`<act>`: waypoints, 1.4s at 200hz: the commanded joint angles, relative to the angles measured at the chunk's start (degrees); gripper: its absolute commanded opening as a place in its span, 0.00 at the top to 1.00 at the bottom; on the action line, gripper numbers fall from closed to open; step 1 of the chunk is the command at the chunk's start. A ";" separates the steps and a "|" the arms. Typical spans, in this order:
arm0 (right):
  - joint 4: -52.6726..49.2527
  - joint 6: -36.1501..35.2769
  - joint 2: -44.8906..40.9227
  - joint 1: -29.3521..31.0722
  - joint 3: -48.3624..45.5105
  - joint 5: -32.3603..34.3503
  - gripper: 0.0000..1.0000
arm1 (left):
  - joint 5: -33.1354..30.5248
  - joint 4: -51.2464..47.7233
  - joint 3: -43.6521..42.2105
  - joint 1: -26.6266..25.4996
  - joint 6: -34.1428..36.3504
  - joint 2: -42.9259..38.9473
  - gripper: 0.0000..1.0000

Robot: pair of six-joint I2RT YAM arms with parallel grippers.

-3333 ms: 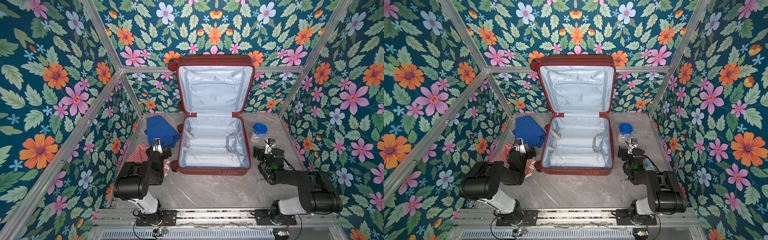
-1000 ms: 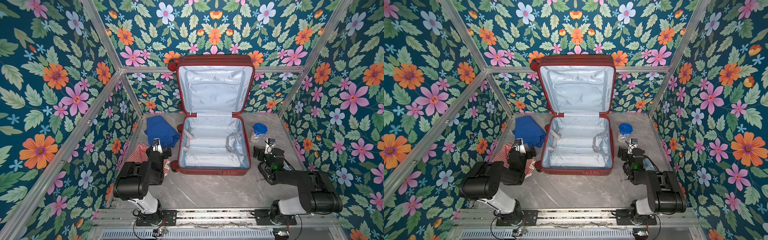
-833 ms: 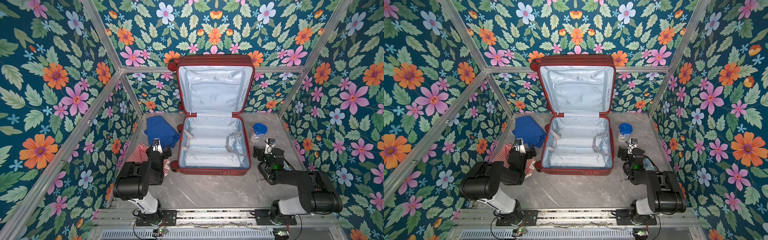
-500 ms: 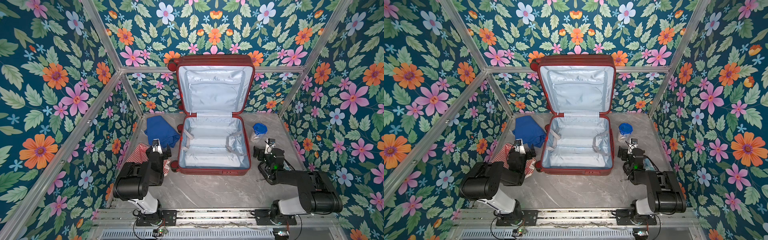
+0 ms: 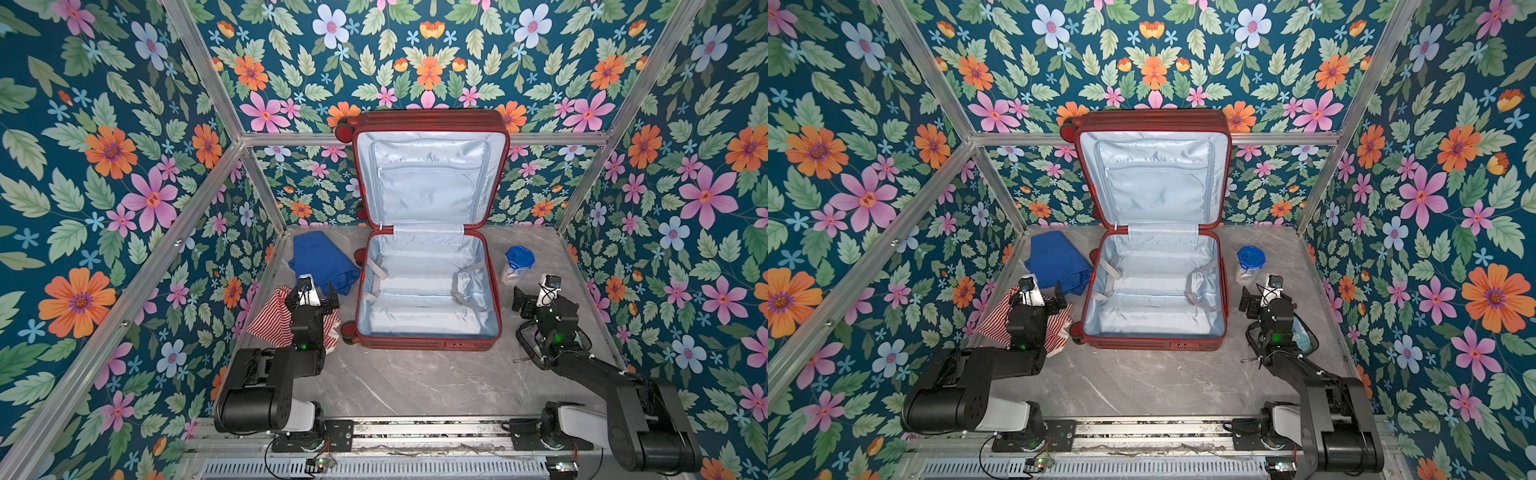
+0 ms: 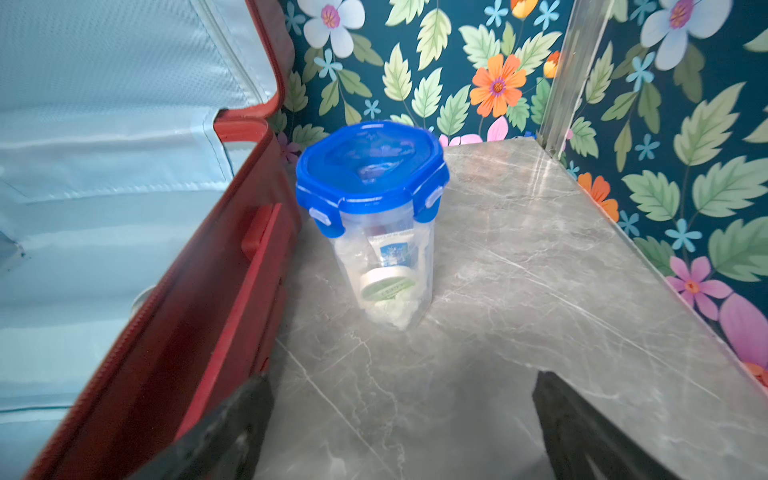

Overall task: Pack the luggage
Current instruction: 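Grasp the striped shirt with the left gripper while the right reaches over the suitcase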

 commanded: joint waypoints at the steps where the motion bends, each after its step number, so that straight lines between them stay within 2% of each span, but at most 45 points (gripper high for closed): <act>1: -8.03 1.91 -4.97 0.02 1.08 2.80 0.01 | -3.15 -5.65 0.96 0.02 -2.12 -4.03 0.00; 23: -18.03 6.14 -12.52 0.00 2.81 5.82 0.01 | -3.00 -12.38 3.45 -0.06 -5.31 -9.07 0.00; 44: -32.14 15.81 -18.90 -0.02 5.85 12.27 0.01 | -2.24 -23.05 7.43 -0.04 -10.84 -13.72 0.00; 54: -42.16 21.37 -21.25 -0.09 8.58 15.90 0.01 | -2.21 -28.88 9.37 -0.06 -14.31 -15.98 0.00; 74: -56.78 26.46 -22.74 -0.09 14.91 15.51 0.01 | -1.95 -43.49 13.99 0.01 -20.89 -20.21 0.00; 87: -63.37 27.71 -23.03 -0.08 19.03 10.55 0.01 | -1.40 -49.58 15.74 0.02 -24.20 -22.42 0.00; 106: -67.52 29.14 -24.17 -0.11 22.12 2.76 0.01 | -2.64 -59.77 18.41 0.11 -31.04 -25.19 0.00; 123: -67.20 29.27 -24.34 -0.09 23.49 -7.54 0.10 | -1.96 -67.70 21.15 0.32 -35.44 -25.76 0.00; 141: -67.44 30.26 -21.59 -0.02 26.02 -19.30 0.20 | 1.28 -72.61 23.23 0.66 -36.59 -24.17 0.00; 152: -67.90 31.48 -19.28 0.75 27.57 -23.87 0.26 | 2.46 -76.76 24.62 1.04 -38.10 -22.61 0.03; 162: -68.40 32.03 -17.71 2.97 28.90 -24.73 0.27 | 2.95 -79.41 25.07 1.46 -39.67 -21.33 0.05; 193: -69.22 31.52 -14.35 13.96 32.74 -20.68 0.22 | 5.96 -83.11 21.66 4.51 -46.30 -21.22 0.09; 219: -68.68 31.21 -10.25 25.47 36.36 -16.44 0.18 | 7.72 -84.89 18.12 7.25 -48.85 -22.65 0.12; 252: -67.10 30.14 0.07 40.40 43.33 -11.86 0.18 | 10.45 -86.27 14.71 7.96 -49.93 -22.45 0.22; 280: -65.48 29.37 9.35 49.04 50.49 -11.29 0.19 | 9.72 -88.48 12.59 8.02 -50.99 -23.65 0.27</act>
